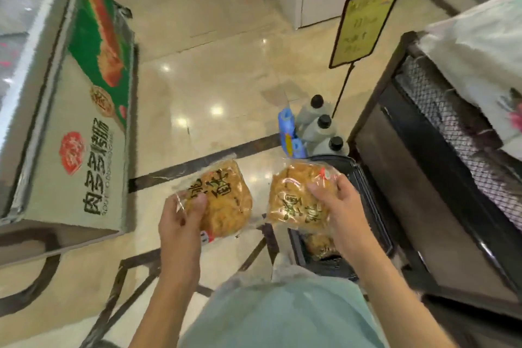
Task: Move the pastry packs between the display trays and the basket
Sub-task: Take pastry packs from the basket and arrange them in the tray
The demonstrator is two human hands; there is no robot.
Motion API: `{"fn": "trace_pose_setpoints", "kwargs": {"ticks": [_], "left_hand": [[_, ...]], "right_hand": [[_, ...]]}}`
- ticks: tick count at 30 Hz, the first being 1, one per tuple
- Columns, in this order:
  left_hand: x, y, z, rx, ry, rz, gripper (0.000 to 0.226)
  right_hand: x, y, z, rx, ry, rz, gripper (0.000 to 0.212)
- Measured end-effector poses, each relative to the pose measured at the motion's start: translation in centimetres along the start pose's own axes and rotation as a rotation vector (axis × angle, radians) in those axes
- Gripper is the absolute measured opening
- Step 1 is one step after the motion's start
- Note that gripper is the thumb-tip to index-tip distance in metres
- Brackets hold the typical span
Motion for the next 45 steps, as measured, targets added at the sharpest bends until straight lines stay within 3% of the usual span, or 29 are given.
{"fn": "trace_pose_setpoints", "kwargs": {"ticks": [5, 10, 14, 17, 20, 26, 29, 34, 40, 45], "left_hand": [[8.2, 1.5, 11.1, 0.061, -0.374, -0.005, 0.012], [15.2, -0.5, 22.2, 0.232, -0.788, -0.045, 0.025], [20.5, -3.1, 30.7, 0.377, -1.154, -0.068, 0.018], [23.4, -5.9, 36.2, 0.529, -1.351, -0.054, 0.030], [25.1, -10.2, 41.7, 0.660, -1.515, -0.011, 0.015], [25.6, -24.8, 48.4, 0.937, -1.670, 0.050, 0.020], [25.1, -33.4, 50.8, 1.136, -1.869, 0.304, 0.025], [22.8, -46.1, 54.5, 1.514, -2.140, 0.909, 0.035], [22.0, -56.9, 57.3, 1.802, -2.201, 1.197, 0.044], [22.8, -60.4, 58.9, 1.817, -2.196, 1.163, 0.051]], "right_hand": [[3.0, -2.9, -4.0, 0.108, 0.293, -0.081, 0.031], [3.5, -1.2, -7.7, 0.238, 0.700, -0.070, 0.043], [3.4, 1.3, -7.5, 0.382, 1.077, -0.038, 0.039], [3.7, 3.2, -5.8, 0.462, 1.237, 0.041, 0.037], [5.6, 6.1, -4.7, 0.502, 1.252, 0.128, 0.040], [12.8, 15.7, -6.1, 0.568, 1.267, 0.255, 0.036], [17.3, 22.4, -8.5, 0.555, 1.271, 0.292, 0.031], [23.6, 33.0, -12.0, 0.607, 1.212, 0.251, 0.038], [27.9, 42.0, -14.9, 0.485, 1.127, 0.244, 0.039], [30.4, 45.4, -16.8, 0.503, 1.092, 0.260, 0.040]]}}
Point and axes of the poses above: each hand's wrist, its own x-axis towards the middle knuckle, its own z-axis out of the palm, y = z × x, the point moved 5 cm from there along x, towards the middle knuckle, and after that the axes turned 3 degrees about z, right-handed, at the moved point
